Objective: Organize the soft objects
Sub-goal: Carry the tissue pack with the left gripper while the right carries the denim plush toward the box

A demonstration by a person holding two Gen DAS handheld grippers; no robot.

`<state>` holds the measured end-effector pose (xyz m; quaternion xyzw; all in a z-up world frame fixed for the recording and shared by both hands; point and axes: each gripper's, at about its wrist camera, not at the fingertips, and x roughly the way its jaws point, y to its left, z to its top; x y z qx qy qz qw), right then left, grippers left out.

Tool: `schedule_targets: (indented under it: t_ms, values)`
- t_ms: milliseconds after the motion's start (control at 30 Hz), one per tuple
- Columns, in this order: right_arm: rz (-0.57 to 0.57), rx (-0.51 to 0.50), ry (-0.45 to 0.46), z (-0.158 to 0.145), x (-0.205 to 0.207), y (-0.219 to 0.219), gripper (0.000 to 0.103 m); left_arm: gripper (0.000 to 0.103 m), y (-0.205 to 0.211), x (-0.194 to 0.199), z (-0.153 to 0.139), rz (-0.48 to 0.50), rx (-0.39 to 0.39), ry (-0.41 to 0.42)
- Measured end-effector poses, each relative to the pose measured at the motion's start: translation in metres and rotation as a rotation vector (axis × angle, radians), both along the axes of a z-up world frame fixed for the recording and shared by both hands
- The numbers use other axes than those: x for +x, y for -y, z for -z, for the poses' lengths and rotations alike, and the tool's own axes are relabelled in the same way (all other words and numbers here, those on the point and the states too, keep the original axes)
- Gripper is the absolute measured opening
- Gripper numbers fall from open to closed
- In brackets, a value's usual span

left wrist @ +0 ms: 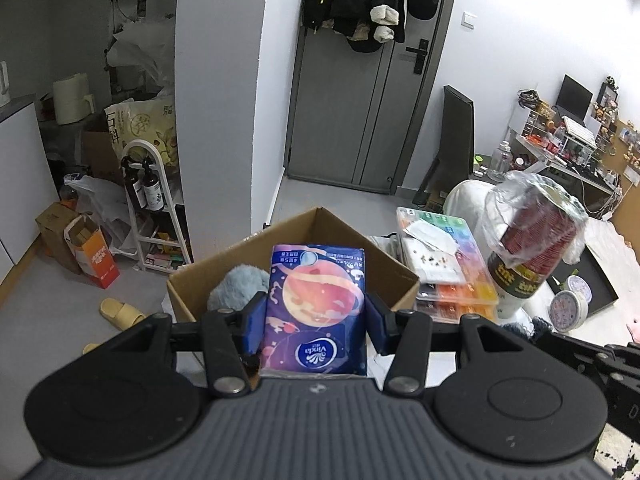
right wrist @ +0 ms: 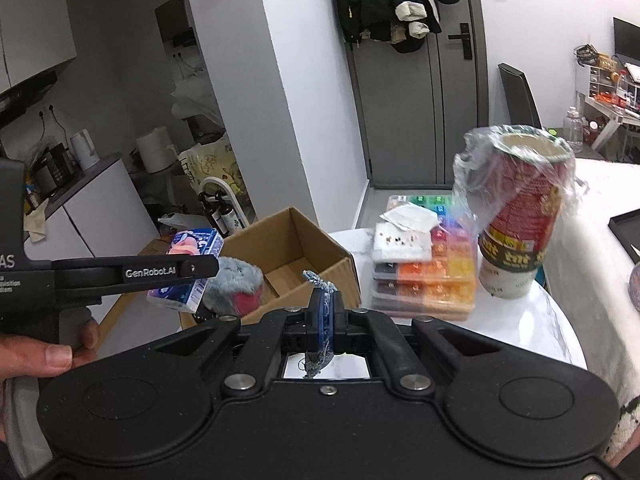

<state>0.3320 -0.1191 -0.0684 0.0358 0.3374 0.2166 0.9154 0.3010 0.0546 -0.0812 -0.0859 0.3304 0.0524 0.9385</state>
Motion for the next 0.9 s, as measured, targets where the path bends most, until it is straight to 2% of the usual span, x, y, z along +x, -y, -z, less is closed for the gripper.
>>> schedule_targets:
  t_ms: [633,900]
  values:
    - [-0.025,-0.017,-0.010,0.010,0.061,-0.041,0.002,0.050,-0.024,0.079,0.026,0.006,0.005,-0.090]
    - [-0.015,-0.018,-0.023,0.016,0.070,-0.048,0.002,0.050,-0.028,0.108,0.033,0.012,-0.030,-0.110]
